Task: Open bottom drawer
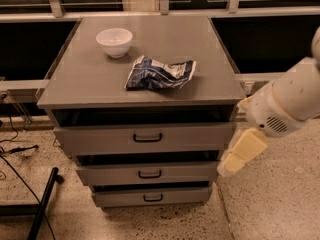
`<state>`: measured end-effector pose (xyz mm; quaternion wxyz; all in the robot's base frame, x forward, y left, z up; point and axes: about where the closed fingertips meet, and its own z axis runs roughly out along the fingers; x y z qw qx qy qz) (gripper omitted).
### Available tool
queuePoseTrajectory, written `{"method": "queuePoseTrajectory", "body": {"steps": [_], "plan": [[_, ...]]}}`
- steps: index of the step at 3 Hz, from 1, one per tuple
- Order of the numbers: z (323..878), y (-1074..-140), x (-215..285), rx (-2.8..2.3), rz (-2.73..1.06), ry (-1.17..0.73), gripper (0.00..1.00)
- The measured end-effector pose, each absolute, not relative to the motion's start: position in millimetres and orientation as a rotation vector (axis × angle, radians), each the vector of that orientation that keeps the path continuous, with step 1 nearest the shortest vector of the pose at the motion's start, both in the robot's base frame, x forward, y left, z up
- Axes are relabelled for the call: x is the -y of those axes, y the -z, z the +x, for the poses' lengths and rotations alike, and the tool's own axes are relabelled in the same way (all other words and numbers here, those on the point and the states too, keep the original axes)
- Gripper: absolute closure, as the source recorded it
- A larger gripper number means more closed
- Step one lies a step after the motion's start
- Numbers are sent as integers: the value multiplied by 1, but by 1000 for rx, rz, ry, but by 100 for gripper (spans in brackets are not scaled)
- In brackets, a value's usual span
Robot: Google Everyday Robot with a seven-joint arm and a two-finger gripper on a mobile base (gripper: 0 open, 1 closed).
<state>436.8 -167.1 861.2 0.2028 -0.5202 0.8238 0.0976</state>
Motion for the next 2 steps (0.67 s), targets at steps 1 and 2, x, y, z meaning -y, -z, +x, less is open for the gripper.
{"method": "queuePoseTrajectory", "body": {"steps": [1,2], "plan": [[432,-802,145,-2287,-1370,-390,0],[414,-726,131,-2305,-1278,-550,0]]}}
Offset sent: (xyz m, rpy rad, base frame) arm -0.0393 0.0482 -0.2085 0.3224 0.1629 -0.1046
